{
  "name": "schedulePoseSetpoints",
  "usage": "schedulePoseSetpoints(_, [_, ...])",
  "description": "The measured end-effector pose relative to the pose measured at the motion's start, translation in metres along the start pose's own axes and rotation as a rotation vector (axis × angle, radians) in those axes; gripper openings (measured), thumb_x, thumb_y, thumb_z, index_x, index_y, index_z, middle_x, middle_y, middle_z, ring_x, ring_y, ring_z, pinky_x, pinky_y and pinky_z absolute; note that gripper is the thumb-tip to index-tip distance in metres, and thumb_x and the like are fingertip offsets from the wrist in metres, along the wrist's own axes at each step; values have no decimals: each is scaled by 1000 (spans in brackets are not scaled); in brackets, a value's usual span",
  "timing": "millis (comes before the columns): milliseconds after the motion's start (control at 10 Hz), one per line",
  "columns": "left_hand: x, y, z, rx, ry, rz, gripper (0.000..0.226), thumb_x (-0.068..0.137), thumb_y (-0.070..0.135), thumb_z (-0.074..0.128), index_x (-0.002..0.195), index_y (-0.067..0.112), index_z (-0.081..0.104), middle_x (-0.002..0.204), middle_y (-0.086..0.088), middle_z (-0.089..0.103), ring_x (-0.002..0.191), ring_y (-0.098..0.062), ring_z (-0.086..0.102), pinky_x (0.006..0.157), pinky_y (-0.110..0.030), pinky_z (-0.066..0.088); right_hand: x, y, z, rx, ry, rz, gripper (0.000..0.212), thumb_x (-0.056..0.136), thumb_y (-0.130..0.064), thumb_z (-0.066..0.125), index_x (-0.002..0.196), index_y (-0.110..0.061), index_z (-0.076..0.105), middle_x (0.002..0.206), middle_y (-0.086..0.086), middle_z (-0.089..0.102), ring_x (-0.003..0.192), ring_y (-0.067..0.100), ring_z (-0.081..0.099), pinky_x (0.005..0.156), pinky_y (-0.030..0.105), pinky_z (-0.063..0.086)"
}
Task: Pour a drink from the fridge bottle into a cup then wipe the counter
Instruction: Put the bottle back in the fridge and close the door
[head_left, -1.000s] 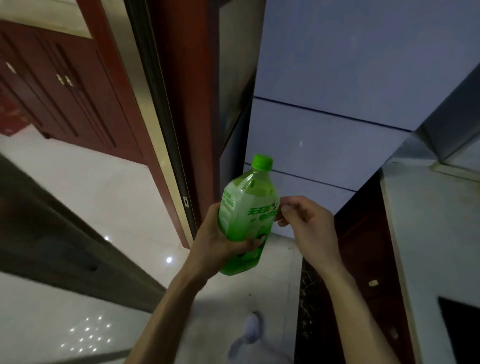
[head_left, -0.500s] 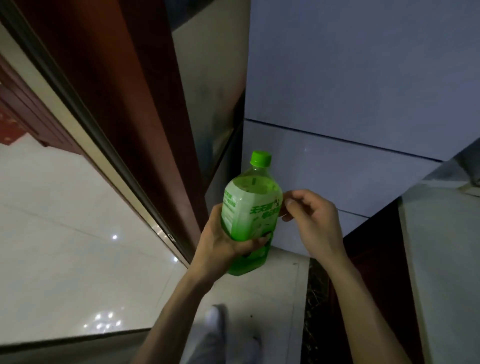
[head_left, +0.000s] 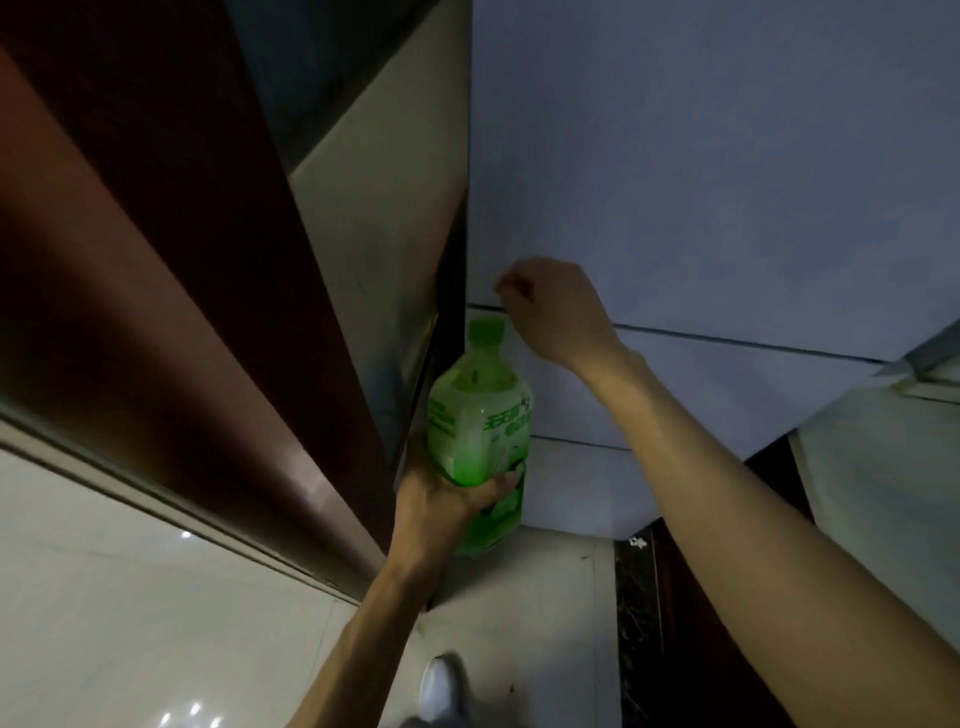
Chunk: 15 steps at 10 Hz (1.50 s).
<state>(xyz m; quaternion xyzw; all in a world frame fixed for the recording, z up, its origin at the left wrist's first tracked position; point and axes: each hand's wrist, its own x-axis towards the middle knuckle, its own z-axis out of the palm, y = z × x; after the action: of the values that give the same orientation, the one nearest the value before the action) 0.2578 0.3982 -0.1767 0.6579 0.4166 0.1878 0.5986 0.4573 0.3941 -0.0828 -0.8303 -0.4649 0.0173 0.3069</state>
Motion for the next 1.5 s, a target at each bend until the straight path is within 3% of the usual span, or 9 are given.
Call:
schedulePoseSetpoints(200, [8, 2, -1, -8, 10, -32, 67, 61, 22, 92, 110, 33, 47, 102, 15, 63, 90, 5, 59, 69, -12, 50, 69, -32, 17, -747, -72, -568, 10, 67, -9, 61, 62, -7, 69, 73, 11, 68, 81, 31, 66, 88, 42, 52])
schedulePoseSetpoints(400, [4, 4, -4, -25, 41, -12, 80, 59, 24, 94, 125, 20, 48, 113, 6, 65, 100, -12, 64, 82, -29, 57, 99, -34, 28, -1295, -286, -387, 42, 102, -28, 36, 127, -4, 59, 143, 16, 48, 141, 37, 27, 121, 49, 2])
schedulePoseSetpoints(500, [-3, 0, -6, -53, 61, -6, 76, 55, 26, 96, 119, 19, 56, 109, 3, 71, 98, -14, 69, 82, -37, 60, 103, -38, 33, -1411, -331, -383, 51, 104, -29, 31, 145, 1, 33, 156, 17, 26, 146, 36, 13, 122, 43, 4])
schedulePoseSetpoints(600, [-16, -5, -6, -72, 42, -39, 80, 48, 41, 96, 116, 18, 61, 106, 2, 73, 95, -15, 72, 79, -41, 61, 92, -43, 32, -1209, -419, -212, 45, 104, -15, 23, 143, -7, 43, 152, 9, 40, 143, 18, 28, 100, -4, 13])
schedulePoseSetpoints(700, [-32, -4, -5, -134, 68, -36, 91, 39, 51, 94, 116, 22, 55, 109, 2, 70, 98, -18, 70, 80, -44, 61, 113, -9, 67, -1006, 10, -99, 61, 99, -19, 17, 102, -38, 75, 108, -23, 69, 108, -14, 54, 76, -13, 9])
schedulePoseSetpoints(800, [-49, -2, -10, -204, 53, 0, 93, 40, 44, 93, 120, 23, 51, 112, 2, 69, 101, -16, 69, 82, -42, 61, 72, -17, 49, -1087, -342, -395, 6, 65, -36, 76, 63, -30, 74, 75, -15, 70, 84, 4, 65, 84, 8, 40])
schedulePoseSetpoints(1000, [-98, -9, -25, -250, 124, 53, 92, 43, 43, 92, 124, 25, 52, 112, 0, 71, 100, -16, 70, 81, -41, 61, -13, -50, 14, -1126, -205, -680, 20, 84, -19, 58, 90, -12, 76, 105, 7, 69, 113, 32, 54, 112, 39, 29])
schedulePoseSetpoints(1100, [-124, -15, -30, -252, 160, 42, 93, 42, 43, 91, 124, 24, 52, 111, 1, 70, 101, -16, 70, 81, -40, 61, -52, -54, 4, -1008, -122, -787, 4, 63, -6, 67, 65, -5, 71, 72, 12, 66, 82, 33, 61, 89, 38, 48])
schedulePoseSetpoints(1500, [-195, -38, -34, -257, 64, 23, 86, 48, 39, 90, 123, 20, 53, 111, -2, 72, 102, -20, 70, 82, -45, 61, -246, -68, -46, -635, -92, -589, 17, 82, -20, 54, 71, -13, 65, 80, 8, 62, 90, 29, 56, 96, 43, 31])
